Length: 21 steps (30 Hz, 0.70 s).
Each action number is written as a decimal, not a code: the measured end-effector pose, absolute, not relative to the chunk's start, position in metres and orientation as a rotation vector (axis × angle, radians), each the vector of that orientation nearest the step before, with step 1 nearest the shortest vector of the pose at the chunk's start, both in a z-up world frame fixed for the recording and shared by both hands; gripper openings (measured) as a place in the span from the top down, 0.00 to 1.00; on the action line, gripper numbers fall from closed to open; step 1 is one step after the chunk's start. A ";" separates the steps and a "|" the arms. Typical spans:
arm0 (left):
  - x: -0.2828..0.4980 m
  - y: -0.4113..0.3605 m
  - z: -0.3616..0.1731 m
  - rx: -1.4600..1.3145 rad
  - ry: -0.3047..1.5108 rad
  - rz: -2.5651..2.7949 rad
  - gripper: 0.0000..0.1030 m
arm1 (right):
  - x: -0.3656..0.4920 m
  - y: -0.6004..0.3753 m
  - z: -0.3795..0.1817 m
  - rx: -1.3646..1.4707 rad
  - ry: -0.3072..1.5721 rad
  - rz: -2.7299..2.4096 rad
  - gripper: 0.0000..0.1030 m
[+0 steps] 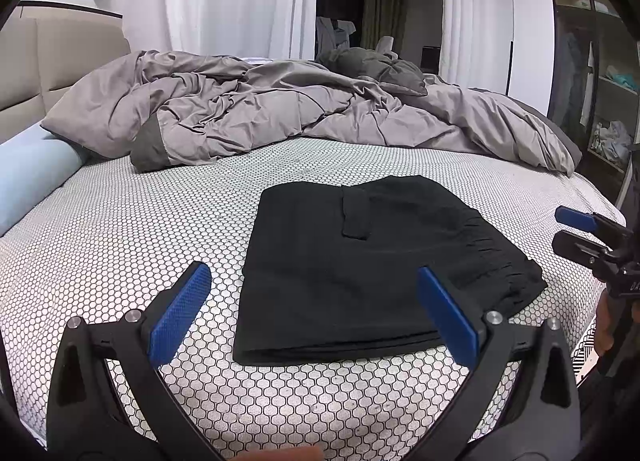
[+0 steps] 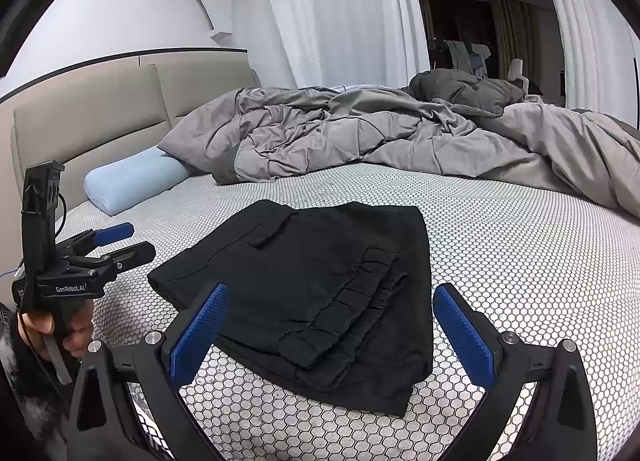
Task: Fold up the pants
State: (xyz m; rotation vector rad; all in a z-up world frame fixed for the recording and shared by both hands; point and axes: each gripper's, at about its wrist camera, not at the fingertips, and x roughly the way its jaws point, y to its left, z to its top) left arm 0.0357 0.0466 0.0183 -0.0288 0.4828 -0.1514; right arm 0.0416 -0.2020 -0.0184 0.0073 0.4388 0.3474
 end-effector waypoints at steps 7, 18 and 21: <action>0.036 0.046 0.018 -0.027 0.482 -0.153 0.01 | 0.041 -0.202 -0.018 0.006 0.439 0.347 0.00; 0.034 0.043 0.018 -0.028 0.481 -0.147 0.01 | 0.042 -0.201 -0.020 0.000 0.444 0.348 0.00; 0.034 0.044 0.018 -0.026 0.481 -0.148 0.01 | 0.043 -0.201 -0.020 -0.001 0.445 0.350 0.00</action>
